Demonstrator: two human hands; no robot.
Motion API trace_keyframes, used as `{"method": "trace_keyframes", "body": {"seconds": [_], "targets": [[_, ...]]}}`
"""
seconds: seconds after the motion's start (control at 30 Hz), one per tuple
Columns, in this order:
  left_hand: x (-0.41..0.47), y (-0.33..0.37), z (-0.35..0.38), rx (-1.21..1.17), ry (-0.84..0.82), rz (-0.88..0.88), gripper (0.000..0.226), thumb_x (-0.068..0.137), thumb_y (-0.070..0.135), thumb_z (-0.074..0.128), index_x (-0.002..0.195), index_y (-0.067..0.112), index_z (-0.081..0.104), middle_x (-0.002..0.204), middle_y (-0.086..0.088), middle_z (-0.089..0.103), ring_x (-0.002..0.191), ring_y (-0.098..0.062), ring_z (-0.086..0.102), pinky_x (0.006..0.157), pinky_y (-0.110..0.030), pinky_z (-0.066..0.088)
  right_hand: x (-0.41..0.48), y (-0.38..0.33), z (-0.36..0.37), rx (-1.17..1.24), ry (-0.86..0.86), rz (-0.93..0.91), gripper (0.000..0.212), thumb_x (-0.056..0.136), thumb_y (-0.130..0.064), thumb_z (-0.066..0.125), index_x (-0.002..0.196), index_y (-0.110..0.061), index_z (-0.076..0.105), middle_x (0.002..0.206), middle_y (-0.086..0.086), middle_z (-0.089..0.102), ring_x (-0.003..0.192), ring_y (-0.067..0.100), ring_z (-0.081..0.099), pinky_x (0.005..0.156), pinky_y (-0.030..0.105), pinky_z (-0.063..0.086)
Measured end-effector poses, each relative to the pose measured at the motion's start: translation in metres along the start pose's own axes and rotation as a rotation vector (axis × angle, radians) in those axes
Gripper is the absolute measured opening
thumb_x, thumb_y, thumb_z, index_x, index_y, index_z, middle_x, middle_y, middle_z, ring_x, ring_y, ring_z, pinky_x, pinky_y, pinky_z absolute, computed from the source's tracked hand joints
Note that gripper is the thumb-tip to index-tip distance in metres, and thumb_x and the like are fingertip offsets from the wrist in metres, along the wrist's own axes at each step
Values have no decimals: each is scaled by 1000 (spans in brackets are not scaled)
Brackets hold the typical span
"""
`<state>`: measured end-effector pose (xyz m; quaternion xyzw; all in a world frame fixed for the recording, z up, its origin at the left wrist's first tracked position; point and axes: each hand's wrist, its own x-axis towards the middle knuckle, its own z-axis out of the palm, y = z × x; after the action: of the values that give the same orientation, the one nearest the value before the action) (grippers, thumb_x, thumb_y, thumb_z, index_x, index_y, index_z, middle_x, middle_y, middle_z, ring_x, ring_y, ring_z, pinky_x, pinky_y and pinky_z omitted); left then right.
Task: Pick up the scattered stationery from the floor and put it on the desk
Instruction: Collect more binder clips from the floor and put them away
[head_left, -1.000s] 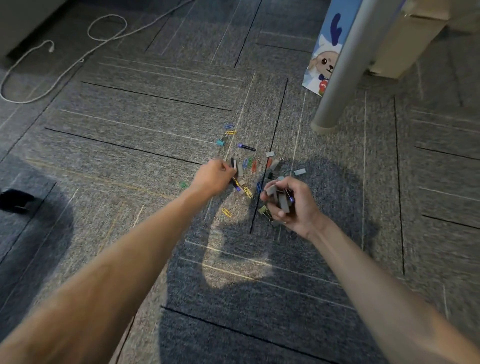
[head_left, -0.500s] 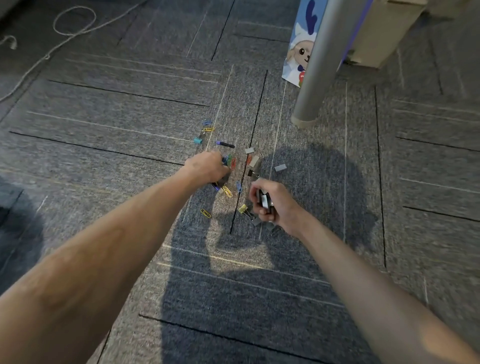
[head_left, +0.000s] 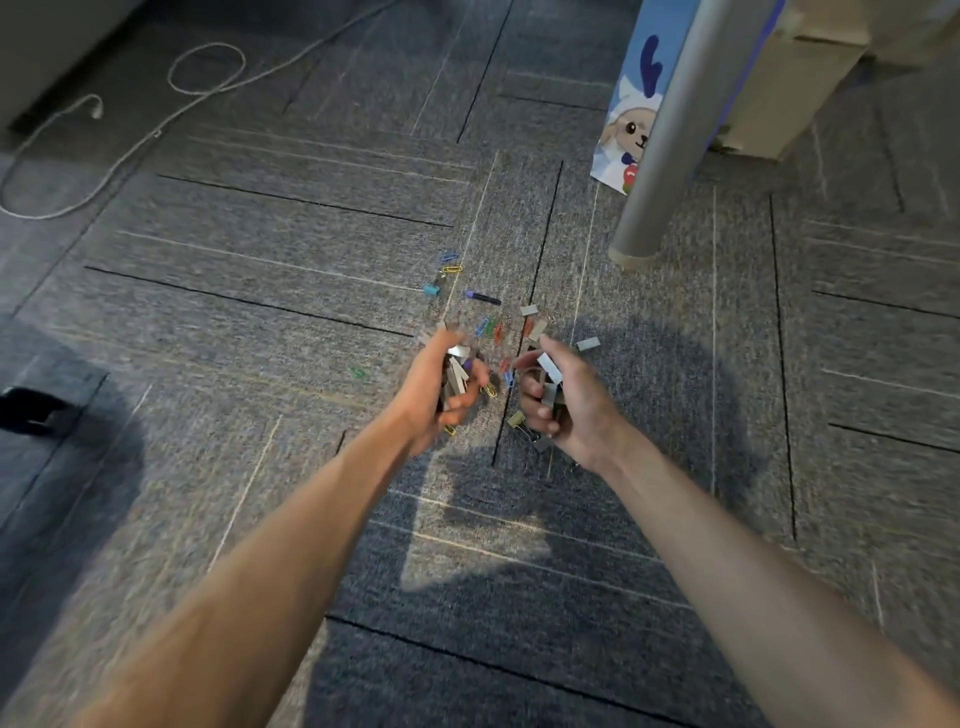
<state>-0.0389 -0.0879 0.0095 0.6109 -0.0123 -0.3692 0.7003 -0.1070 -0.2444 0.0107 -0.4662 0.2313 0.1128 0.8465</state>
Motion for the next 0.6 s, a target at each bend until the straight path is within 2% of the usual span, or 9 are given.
{"method": "trace_keyframes", "body": {"seconds": [0.13,0.27,0.37,0.47,0.53,0.6], "targets": [[-9,0,-6,-225,-17,40,41,93,31,34,66,21,63,75,-6,53,40,-11,23,37,-19,12,-2,1,5,-10,18,10,38,102,-40,39,87,-10,57,57,-3,43,40,8,33,35,19,24],[-13,1,-10,-320,-35,47,25,91,24,39,73,19,55,60,3,52,39,-7,28,33,-15,17,-6,1,6,-42,12,10,37,102,-41,39,89,-10,55,58,-4,42,41,8,32,35,20,25],[-14,2,-9,-167,-21,-1,23,94,25,42,73,17,48,57,5,51,39,-7,31,31,-17,21,-8,1,4,-74,10,13,38,102,-43,39,87,-12,55,59,-5,42,43,8,32,35,20,25],[-15,5,-3,175,24,-18,22,95,25,49,85,7,54,61,0,58,39,-8,36,32,-16,25,-9,2,2,-138,17,-1,37,102,-44,40,84,-13,51,60,-5,42,43,9,31,35,20,25],[-14,5,0,360,52,-9,19,95,20,51,95,2,56,63,-3,64,39,-8,37,33,-15,27,-10,2,2,-304,61,-41,38,101,-44,41,81,-13,50,60,-3,42,43,10,31,35,21,26],[-13,5,1,451,63,7,15,94,17,51,97,3,56,69,-6,69,41,-9,37,36,-16,29,-9,0,4,-614,143,-129,41,102,-44,40,77,-13,49,59,-1,41,42,11,31,36,20,26]]}}
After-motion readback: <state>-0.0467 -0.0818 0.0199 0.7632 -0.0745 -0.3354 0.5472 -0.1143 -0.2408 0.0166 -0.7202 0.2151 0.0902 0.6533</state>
